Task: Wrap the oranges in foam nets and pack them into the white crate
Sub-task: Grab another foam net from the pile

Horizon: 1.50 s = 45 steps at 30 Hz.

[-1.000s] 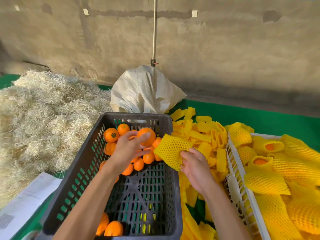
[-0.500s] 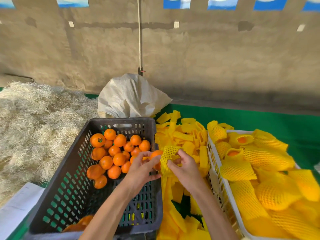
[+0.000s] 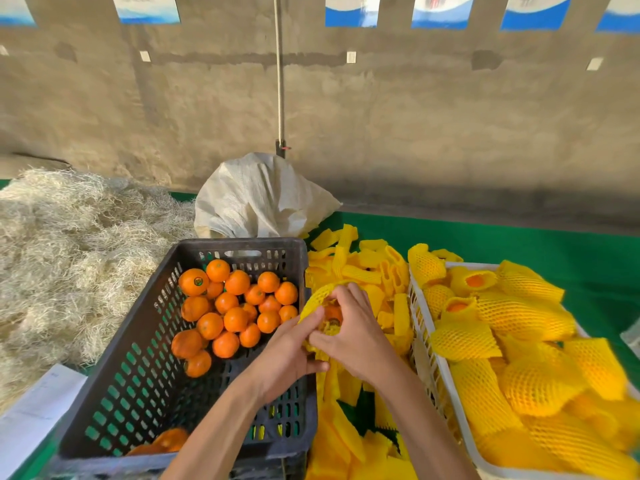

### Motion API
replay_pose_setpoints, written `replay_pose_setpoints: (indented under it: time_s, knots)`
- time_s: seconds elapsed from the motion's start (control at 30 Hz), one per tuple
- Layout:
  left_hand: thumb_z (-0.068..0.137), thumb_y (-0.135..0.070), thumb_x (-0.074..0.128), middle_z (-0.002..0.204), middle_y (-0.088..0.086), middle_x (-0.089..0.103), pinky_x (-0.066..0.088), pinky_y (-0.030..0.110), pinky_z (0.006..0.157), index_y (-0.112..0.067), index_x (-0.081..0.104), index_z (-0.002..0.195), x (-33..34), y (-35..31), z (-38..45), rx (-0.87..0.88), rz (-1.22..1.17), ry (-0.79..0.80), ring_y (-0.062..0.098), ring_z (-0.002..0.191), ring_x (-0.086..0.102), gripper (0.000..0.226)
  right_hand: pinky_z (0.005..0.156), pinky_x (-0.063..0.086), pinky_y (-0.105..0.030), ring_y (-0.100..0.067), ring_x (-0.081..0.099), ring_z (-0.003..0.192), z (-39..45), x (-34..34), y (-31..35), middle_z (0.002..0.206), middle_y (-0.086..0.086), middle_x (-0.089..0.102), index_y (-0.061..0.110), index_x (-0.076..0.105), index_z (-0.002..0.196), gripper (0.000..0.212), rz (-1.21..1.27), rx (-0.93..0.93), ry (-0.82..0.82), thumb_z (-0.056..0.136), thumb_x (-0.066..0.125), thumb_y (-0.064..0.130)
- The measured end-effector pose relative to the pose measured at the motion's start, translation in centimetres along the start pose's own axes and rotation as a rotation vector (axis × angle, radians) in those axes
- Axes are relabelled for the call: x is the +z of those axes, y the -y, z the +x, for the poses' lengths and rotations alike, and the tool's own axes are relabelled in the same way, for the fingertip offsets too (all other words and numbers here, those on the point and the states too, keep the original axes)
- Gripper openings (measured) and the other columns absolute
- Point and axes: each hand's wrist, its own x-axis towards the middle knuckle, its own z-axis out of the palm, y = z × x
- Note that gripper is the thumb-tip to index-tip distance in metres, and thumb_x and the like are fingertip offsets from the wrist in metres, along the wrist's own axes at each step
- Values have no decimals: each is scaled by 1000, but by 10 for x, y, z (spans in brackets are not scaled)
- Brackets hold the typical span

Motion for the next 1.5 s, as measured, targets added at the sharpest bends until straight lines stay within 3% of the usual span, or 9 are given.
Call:
replay_pose_setpoints:
  time_s: [0.27,0.4,0.5,0.6,0.7,0.97,1.17,1.3,1.5]
  knots:
    - [105,-49,46,130,15,66,40,32,67,-11,58,145,23,1,11,-6,-285,-203,24,95,62,56,90,58,-39,-13,63,118,-25,9,-15,122,13,67,33,71,118,30,628,-7,-329,89,77,38]
    - [107,-47,47,133,12,70,46,47,109,-24,54,147,28,3,15,-48,-269,-276,31,124,65,46,73,61,-25,-11,73,90,-27,2,-19,101,8,74,33,74,108,17,754,161,-560,91,75,32]
    - [108,-39,48,144,11,61,41,54,117,-26,45,153,21,-2,19,7,-293,-233,31,129,60,48,61,52,-14,-5,64,89,-24,-17,-28,105,17,61,47,65,115,36,512,259,-465,83,71,61]
    - [103,-12,62,138,4,56,54,12,88,-13,28,161,23,-5,21,22,-198,-166,-5,109,63,67,68,46,-3,9,58,101,-25,-26,-33,106,35,58,48,65,118,47,331,199,-293,83,55,77]
    - [110,2,41,103,-15,56,45,-2,62,0,40,151,29,-7,20,-35,-166,-119,-28,70,59,41,71,43,3,29,49,103,-28,-27,-34,104,55,52,52,57,127,43,340,134,-266,88,59,70]
    - [106,-47,48,127,14,73,48,61,107,-20,58,138,33,-1,20,-84,-91,-167,41,122,66,43,84,59,-27,1,67,101,-30,-23,-48,101,24,72,39,69,108,17,493,255,-501,102,53,39]
    - [106,-43,51,133,14,70,56,59,98,-18,56,140,25,3,24,-75,-190,-102,37,121,68,42,65,62,-36,-23,75,97,-20,-32,-53,114,-12,75,9,64,121,22,1619,745,-313,103,53,15]
    - [106,-42,48,142,17,63,52,49,107,-13,50,147,33,14,21,-112,-315,-82,35,132,61,51,54,60,-40,-30,77,81,-15,-34,-49,100,-19,76,5,67,113,19,1689,817,-208,102,52,9]
    - [102,-42,48,142,22,61,52,54,106,-8,53,145,43,22,19,-125,-438,14,39,130,61,55,78,62,-49,-35,70,109,-20,-25,-54,124,-19,70,11,59,136,36,1586,726,-158,100,58,13]
